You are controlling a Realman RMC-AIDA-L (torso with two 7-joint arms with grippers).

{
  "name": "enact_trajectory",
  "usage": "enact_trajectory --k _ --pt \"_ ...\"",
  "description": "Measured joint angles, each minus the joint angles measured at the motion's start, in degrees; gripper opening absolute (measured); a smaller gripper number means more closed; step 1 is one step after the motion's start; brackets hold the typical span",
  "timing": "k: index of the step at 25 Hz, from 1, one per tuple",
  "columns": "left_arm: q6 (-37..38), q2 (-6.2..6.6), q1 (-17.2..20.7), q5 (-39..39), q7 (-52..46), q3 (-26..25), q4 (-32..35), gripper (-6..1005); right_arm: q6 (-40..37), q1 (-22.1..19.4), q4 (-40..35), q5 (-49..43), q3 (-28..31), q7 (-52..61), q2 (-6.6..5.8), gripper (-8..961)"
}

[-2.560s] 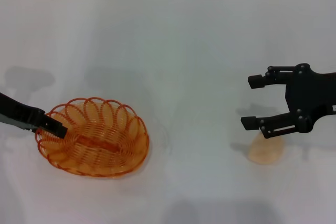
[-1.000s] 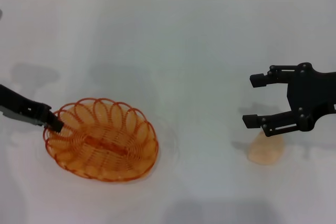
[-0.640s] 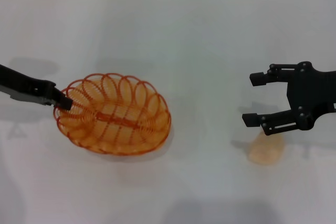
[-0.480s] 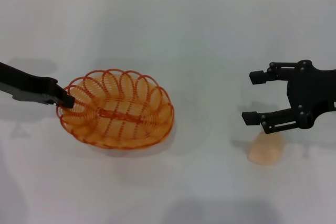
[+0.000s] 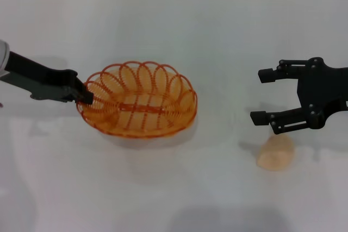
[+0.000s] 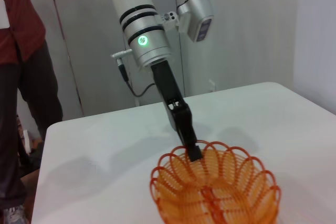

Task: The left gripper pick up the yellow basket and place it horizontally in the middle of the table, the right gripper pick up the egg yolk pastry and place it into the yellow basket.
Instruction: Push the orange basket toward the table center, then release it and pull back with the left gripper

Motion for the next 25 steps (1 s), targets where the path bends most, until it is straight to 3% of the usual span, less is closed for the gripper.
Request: enact_trajectory --k 11,25 --pt "-5.6 -0.3 -3.2 0.6 -0.6 0.2 -6.1 95 -0.3 0.5 -0.4 0.5 -0.5 0.0 -0.02 857" --pt "-12.4 -1.92 -6.5 0.5 -0.5 0.2 -12.5 114 -0.4 0.7 -0.3 0.7 -0.5 0.0 -0.02 856"
